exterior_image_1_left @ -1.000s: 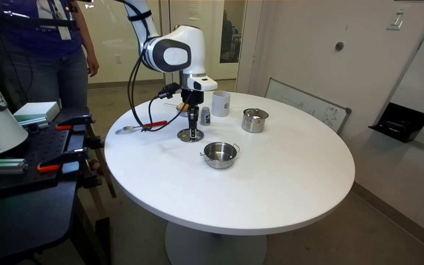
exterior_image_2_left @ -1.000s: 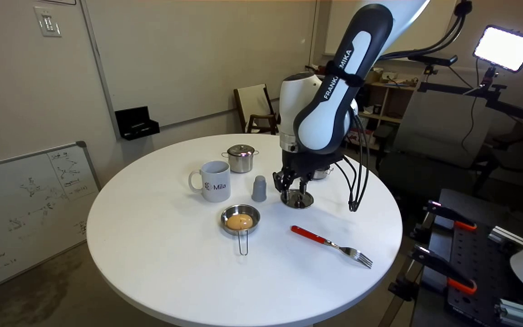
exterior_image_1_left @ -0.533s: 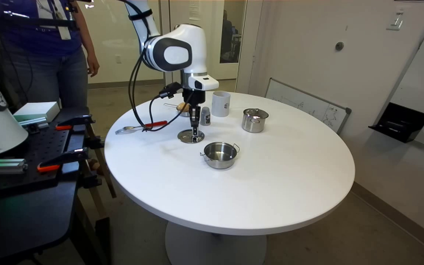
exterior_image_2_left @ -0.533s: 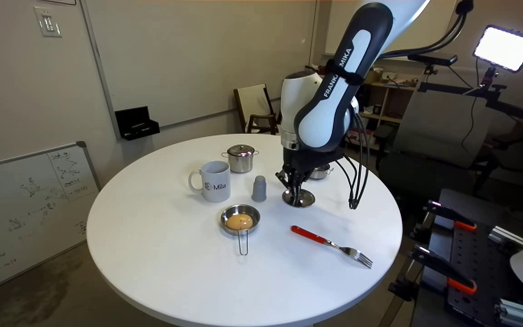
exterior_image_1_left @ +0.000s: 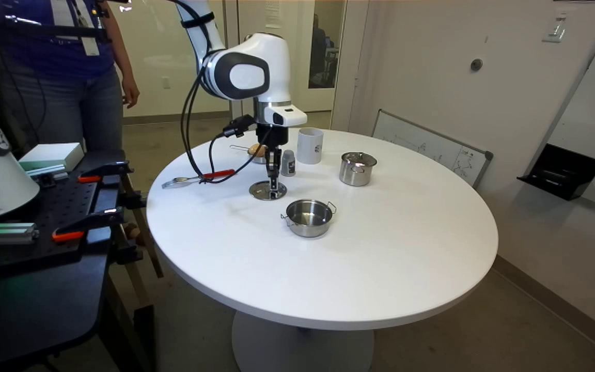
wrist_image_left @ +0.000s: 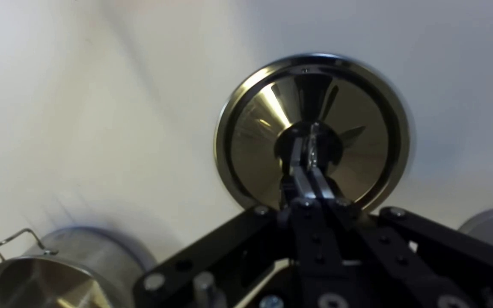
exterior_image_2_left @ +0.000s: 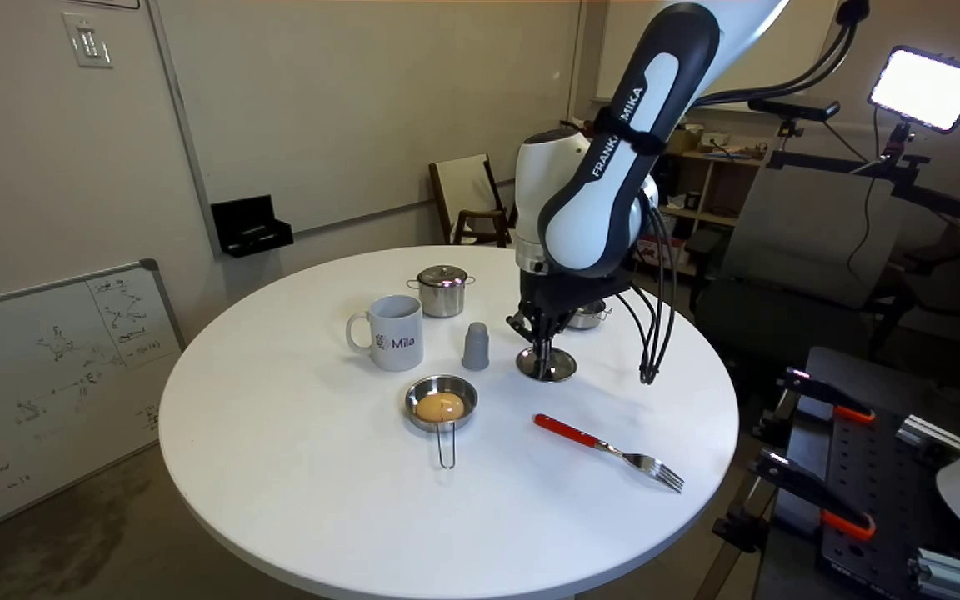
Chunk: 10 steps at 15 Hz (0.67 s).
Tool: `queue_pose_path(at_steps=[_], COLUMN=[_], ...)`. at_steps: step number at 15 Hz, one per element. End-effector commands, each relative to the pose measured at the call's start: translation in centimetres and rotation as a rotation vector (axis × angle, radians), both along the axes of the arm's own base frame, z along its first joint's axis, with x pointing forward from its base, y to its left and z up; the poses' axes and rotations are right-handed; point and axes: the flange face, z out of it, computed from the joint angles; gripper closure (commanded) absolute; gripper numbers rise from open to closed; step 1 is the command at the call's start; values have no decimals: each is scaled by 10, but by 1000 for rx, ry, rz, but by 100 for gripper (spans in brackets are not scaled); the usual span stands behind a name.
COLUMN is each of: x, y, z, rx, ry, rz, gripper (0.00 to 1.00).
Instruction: Put the silver lid on top of the pot on the right, move the fork backwards
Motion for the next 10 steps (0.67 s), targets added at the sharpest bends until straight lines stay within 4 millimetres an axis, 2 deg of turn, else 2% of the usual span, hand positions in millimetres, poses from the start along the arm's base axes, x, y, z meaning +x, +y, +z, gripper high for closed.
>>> queue_pose_path(at_steps=[1, 6, 10], x=[-3, -5, 3], y=[4, 6, -24], z=[16, 50, 75], rx=[-24, -52, -97], ry=[30, 54, 34], rz=[14, 34, -12], gripper=[100, 100, 100])
